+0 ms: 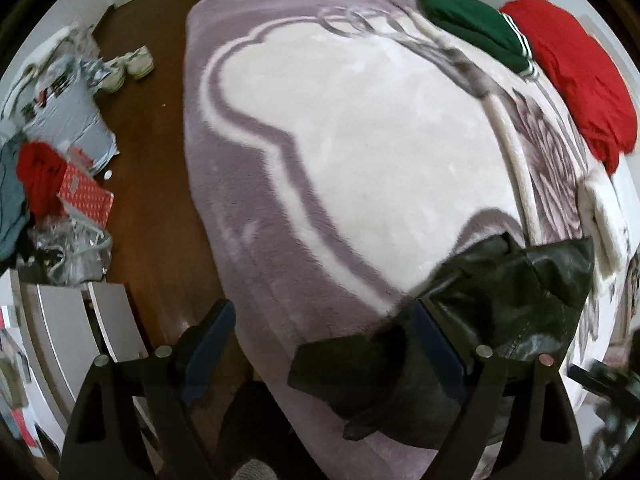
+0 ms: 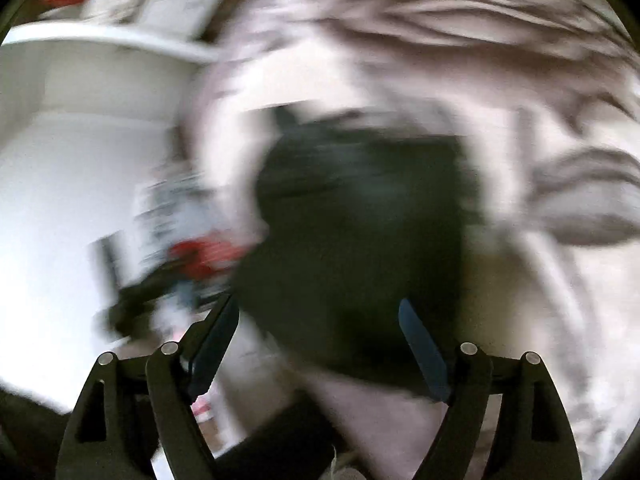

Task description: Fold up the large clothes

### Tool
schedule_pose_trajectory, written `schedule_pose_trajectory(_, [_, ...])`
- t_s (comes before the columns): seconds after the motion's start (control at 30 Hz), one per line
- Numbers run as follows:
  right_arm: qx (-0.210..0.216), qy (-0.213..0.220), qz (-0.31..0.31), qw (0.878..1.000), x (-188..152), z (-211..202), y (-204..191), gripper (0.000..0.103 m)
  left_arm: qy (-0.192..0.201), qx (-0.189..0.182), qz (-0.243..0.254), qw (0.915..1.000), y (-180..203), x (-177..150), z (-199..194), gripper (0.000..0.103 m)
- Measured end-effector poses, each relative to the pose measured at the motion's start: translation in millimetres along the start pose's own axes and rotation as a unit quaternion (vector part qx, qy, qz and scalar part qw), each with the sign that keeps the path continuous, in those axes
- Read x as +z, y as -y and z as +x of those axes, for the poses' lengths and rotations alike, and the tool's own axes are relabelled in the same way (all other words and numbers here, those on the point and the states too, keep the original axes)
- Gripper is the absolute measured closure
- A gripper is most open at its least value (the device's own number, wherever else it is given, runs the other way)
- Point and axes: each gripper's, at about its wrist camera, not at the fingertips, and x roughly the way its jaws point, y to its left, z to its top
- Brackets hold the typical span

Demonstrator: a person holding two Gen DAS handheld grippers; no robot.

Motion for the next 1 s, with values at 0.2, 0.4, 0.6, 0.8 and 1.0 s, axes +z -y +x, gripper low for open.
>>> schedule_pose_trajectory(0.2, [0.152, -0.089, 0.076, 0.981, 4, 106, 57, 0.002, -0.013, -0.003, 0.011, 0.9998, 13, -5, 9, 0.013])
schedule_pose_trajectory(0.4, [0.159, -0.034, 0.072, 0.984, 15, 118, 40, 0.031, -0.005, 0.007, 0.030, 0.9995, 19, 0, 1, 0.013])
schedule_pose_trajectory(0.6, [0.192, 0.104, 0.189, 0.957, -42, 63, 39, 0.051, 0.029, 0.000, 0.046, 0.9985, 34, 12, -23, 0.013])
schedule_pose_trajectory(0.8, [0.253, 0.302, 0.373, 0.840, -135, 20, 78, 0.048, 0.030, -0.030, 0.094, 0.9946, 76, 7, -20, 0.013])
schedule_pose_trajectory(1.0, [0.147, 0.136, 0.393, 0.897, -159, 45, 106, 0.024, -0.043, -0.082, 0.115, 0.9890, 130, -19, 27, 0.013])
